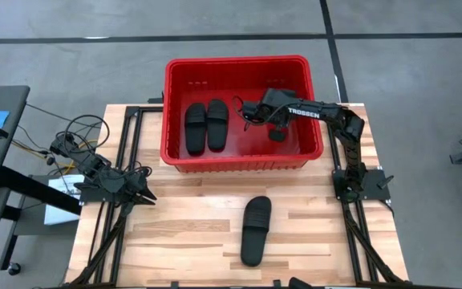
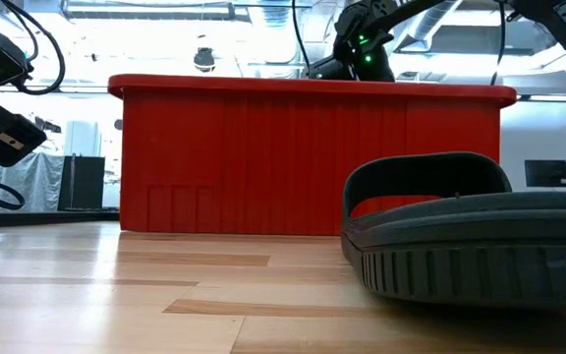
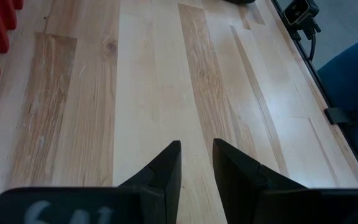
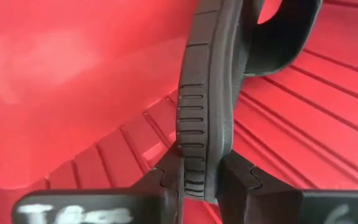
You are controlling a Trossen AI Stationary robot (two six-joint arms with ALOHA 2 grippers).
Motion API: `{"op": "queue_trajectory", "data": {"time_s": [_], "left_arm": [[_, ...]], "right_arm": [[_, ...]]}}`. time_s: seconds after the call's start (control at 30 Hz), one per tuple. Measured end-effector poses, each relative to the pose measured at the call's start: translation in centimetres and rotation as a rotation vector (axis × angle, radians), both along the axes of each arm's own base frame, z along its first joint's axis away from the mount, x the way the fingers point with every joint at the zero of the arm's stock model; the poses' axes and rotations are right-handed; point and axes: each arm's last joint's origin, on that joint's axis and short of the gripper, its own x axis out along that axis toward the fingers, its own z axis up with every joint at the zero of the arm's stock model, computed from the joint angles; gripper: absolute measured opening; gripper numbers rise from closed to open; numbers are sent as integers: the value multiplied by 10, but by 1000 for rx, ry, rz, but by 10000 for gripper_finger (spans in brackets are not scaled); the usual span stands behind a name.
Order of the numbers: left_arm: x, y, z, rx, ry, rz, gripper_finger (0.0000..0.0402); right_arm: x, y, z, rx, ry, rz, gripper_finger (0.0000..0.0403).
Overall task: Pick and place slides into bin
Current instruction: Put the black slides into the red box
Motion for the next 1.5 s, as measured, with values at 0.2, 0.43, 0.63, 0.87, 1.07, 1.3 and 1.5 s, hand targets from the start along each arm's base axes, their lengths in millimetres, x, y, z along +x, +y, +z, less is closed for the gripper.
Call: {"op": "queue_trajectory", "data": {"time_s": [0.2,0.43,0.63,0.87,1.07,1.3,1.5], "left_arm": [[0,0,0,0,0,0,81],[0,0,0,0,0,0,81],[0,0,0,0,0,0,81],[0,0,0,0,0,0,81],[0,0,0,0,0,0,81],[0,0,0,0,0,0,81],[0,0,0,0,0,0,81]], "right_arm": [[1,3,0,19,8,24,46],[1,2,0,16,8,29,68],[2,3,-1,59,12,51,96],[3,4,-2,93,8,74,100],[3,4,-2,114,5,87,103],[3,4,-2,129,2,89,154],[2,4,-2,134,15,95,207]]}}
